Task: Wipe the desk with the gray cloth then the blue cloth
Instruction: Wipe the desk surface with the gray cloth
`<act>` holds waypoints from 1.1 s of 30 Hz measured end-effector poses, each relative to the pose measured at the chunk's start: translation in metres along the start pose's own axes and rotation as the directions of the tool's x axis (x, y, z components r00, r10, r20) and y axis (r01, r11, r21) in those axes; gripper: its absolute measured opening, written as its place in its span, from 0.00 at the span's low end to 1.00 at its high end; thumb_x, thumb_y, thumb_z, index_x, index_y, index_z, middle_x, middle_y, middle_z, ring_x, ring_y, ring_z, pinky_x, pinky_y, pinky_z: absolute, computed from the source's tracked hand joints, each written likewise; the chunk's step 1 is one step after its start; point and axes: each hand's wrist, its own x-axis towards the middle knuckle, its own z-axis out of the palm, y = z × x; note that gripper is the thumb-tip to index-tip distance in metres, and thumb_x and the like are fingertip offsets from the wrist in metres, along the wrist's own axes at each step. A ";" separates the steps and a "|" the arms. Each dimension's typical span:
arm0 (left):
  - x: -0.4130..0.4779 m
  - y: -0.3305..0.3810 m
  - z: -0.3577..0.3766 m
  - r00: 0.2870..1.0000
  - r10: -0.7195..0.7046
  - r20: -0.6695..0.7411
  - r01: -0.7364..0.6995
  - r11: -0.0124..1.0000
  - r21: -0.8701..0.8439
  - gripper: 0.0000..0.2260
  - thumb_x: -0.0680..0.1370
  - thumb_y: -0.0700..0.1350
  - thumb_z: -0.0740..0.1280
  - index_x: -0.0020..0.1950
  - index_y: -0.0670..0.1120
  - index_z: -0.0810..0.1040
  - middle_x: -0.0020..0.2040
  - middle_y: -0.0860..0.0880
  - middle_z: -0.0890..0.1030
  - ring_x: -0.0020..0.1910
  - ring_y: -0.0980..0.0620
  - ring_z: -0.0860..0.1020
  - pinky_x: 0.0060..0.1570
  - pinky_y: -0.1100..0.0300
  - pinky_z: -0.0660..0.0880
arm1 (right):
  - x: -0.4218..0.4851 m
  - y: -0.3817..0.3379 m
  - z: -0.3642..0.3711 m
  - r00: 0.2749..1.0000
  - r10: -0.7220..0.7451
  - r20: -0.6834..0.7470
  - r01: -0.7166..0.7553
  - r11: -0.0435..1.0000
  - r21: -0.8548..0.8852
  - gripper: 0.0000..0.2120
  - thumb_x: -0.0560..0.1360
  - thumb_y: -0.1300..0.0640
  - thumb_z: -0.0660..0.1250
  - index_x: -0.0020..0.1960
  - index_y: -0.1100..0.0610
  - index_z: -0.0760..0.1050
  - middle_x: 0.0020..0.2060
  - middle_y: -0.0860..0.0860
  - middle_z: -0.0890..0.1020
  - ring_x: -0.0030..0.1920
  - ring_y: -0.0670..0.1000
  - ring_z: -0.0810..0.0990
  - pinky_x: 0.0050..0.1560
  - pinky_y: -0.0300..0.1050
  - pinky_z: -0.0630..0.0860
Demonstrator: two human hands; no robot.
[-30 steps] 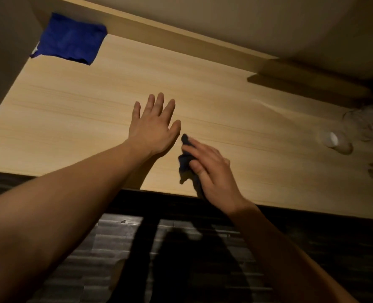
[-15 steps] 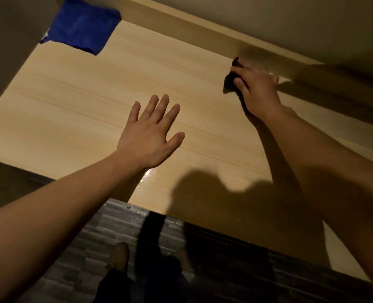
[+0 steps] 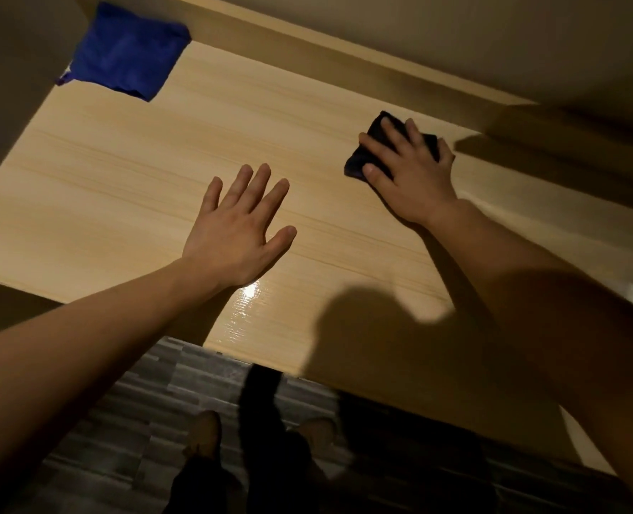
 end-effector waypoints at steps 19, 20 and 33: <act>0.000 -0.001 -0.004 0.998 0.056 0.037 -0.055 0.998 -0.036 0.37 0.83 0.72 0.41 0.88 0.55 0.48 0.88 0.47 0.47 0.87 0.44 0.43 0.82 0.36 0.41 | -0.210 -0.127 0.059 0.998 -0.066 -0.019 0.068 0.995 0.068 0.25 0.85 0.37 0.49 0.82 0.36 0.56 0.84 0.44 0.54 0.84 0.52 0.46 0.76 0.67 0.47; 0.000 -0.001 -0.005 0.997 0.059 0.049 -0.057 0.998 -0.036 0.37 0.83 0.72 0.41 0.88 0.55 0.47 0.88 0.47 0.46 0.87 0.44 0.42 0.82 0.35 0.41 | -0.218 -0.134 0.062 0.998 -0.061 -0.022 0.063 0.994 0.091 0.25 0.85 0.38 0.50 0.82 0.37 0.57 0.84 0.44 0.55 0.84 0.50 0.46 0.76 0.66 0.47; 0.008 0.053 -0.002 0.984 0.170 0.055 -0.162 0.979 -0.123 0.37 0.82 0.70 0.44 0.88 0.54 0.48 0.88 0.45 0.45 0.86 0.44 0.42 0.82 0.36 0.40 | -0.281 -0.162 0.076 0.983 -0.051 -0.178 0.138 0.843 0.520 0.16 0.76 0.60 0.66 0.62 0.51 0.82 0.71 0.48 0.78 0.75 0.48 0.69 0.60 0.58 0.64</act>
